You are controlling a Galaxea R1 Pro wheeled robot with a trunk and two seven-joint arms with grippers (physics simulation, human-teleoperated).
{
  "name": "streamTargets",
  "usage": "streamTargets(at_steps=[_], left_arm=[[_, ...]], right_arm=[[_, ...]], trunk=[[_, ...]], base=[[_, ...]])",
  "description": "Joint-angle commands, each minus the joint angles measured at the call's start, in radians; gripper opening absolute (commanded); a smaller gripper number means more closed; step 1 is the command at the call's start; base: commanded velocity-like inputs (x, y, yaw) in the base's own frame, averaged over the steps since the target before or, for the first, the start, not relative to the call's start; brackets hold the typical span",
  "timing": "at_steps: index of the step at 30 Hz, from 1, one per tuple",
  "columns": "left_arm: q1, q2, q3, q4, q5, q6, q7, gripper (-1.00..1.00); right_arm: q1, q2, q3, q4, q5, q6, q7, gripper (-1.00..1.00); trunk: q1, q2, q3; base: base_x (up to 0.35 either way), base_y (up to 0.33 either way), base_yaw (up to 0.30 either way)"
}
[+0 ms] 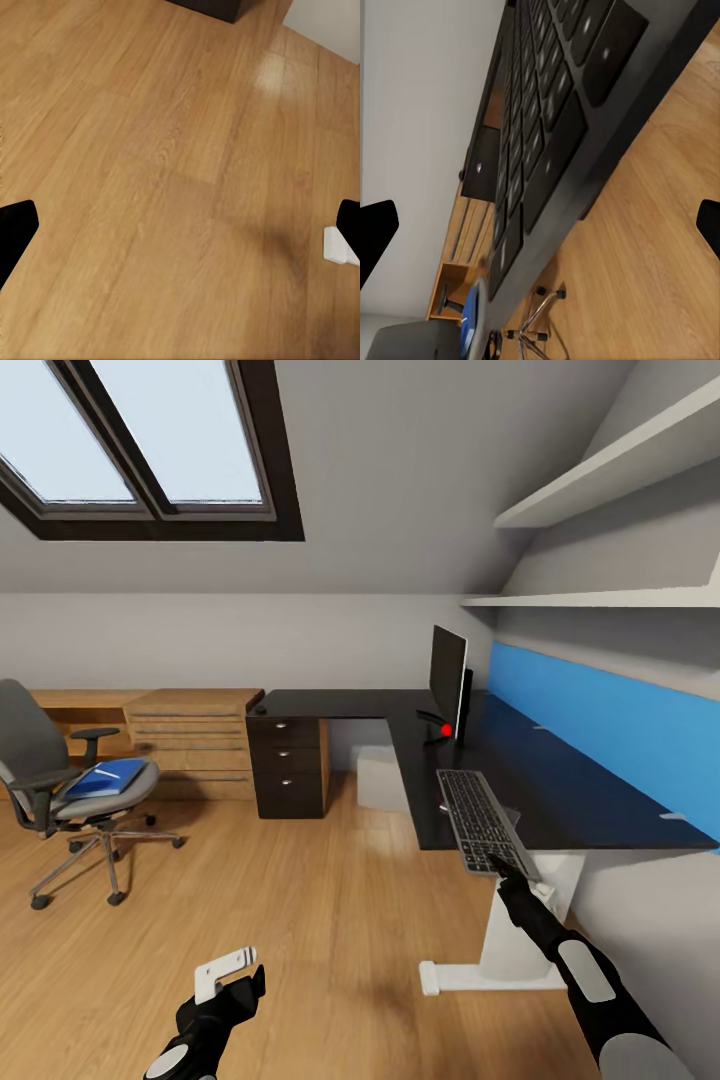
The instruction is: In the bedroom, organize the workspace by keeping the computer under the desk, ensuring the monitor is on the desk, placing the keyboard on the desk next to the monitor, placing the mouse on the desk next to the keyboard, moving the folder from the swivel chair onto the desk next to the mouse, stacking the notebook on top of the folder with the pen on top of the notebook, and positioning the swivel chair next to the desk.
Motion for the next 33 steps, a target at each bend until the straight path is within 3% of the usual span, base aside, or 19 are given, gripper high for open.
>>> streamTargets(at_steps=[1, 33], left_arm=[[-0.001, 0.001, -0.002, -0.001, 0.007, 0.002, 0.008, 1.0], [-0.001, 0.001, -0.017, 0.003, 0.008, 0.001, 0.009, 1.0]], right_arm=[[-0.001, 0.0, -0.004, 0.0, -0.008, 0.01, 0.002, 1.0], [-0.001, 0.0, -0.006, 0.005, -0.008, 0.008, 0.002, 1.0]], trunk=[[0.0, 0.0, -0.001], [0.0, 0.0, -0.001]], base=[[0.028, 0.014, 0.0], [0.045, 0.027, 0.0]])
